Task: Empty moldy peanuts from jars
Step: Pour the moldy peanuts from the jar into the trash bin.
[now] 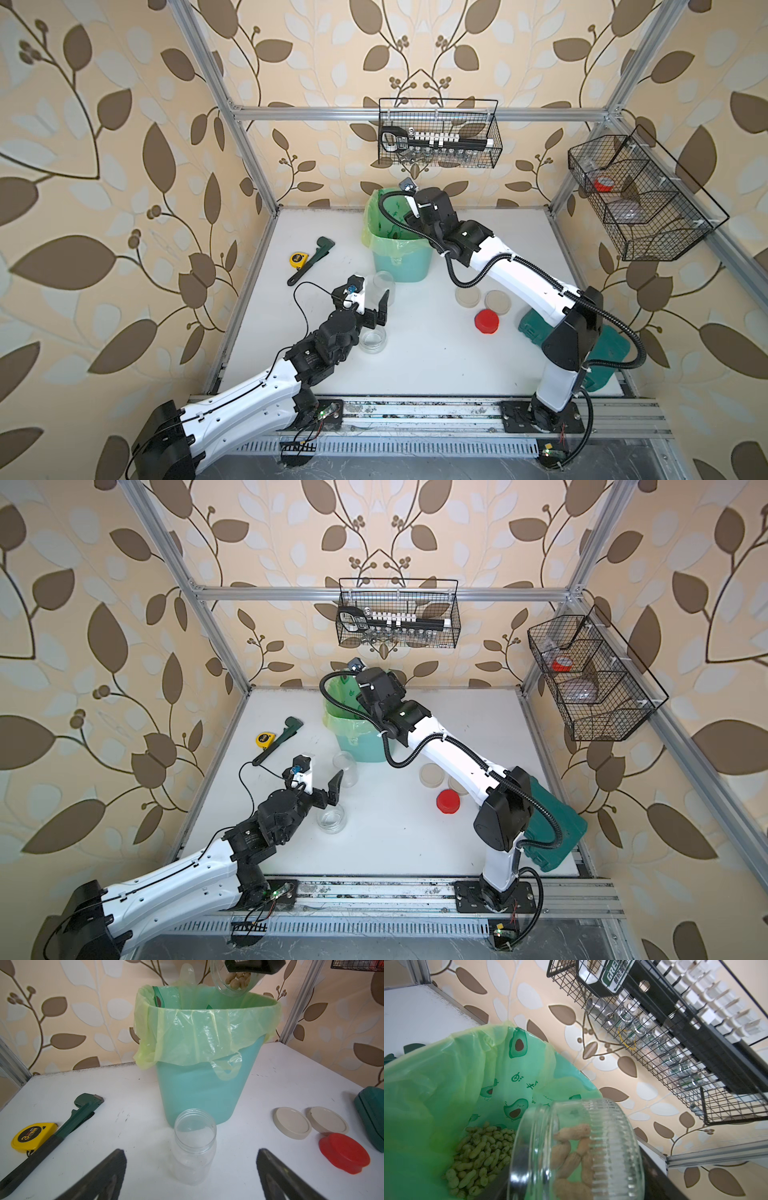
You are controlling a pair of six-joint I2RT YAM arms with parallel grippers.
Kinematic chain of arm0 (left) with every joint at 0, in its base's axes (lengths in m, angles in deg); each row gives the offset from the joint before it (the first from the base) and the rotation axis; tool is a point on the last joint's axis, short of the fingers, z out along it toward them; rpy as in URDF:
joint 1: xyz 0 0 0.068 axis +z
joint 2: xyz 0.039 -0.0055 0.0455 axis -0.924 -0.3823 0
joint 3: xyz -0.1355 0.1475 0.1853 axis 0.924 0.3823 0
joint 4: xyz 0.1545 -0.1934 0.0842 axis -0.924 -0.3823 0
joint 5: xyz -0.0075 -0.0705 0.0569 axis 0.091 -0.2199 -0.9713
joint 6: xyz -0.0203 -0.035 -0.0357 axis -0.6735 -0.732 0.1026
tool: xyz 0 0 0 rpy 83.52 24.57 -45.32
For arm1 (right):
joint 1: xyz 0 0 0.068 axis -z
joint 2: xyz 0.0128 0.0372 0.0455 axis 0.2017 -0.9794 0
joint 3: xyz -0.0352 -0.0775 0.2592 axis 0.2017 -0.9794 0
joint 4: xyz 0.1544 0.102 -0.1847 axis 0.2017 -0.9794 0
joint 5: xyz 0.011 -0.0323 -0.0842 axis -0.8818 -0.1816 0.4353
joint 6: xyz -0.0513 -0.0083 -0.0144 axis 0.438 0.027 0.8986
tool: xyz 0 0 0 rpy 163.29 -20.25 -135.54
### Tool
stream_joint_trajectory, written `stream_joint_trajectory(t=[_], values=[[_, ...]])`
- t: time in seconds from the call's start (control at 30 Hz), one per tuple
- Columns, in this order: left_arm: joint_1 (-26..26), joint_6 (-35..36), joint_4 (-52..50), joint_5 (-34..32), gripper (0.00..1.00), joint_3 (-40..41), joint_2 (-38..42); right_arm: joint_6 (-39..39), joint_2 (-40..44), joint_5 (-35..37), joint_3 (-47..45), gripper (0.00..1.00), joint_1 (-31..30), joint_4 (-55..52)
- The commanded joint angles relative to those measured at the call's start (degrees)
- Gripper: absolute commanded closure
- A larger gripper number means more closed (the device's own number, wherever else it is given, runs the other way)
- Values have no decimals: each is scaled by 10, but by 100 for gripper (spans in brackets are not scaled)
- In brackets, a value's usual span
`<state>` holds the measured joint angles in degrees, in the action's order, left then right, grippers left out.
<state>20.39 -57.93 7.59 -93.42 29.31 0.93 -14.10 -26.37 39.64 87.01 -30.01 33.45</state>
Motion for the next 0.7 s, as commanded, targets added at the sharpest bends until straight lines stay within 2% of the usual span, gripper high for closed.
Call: stream_joint_trajectory(t=[0.0,0.5,0.67], values=[[8,-10,17,3,1,-24,0,31,-12,42,28,100,-7,30],[8,-10,16,0,1,-24,1,60,-16,69,27,100,-24,40],[8,-9,15,-1,1,-23,2,37,-7,55,43,100,-31,23]])
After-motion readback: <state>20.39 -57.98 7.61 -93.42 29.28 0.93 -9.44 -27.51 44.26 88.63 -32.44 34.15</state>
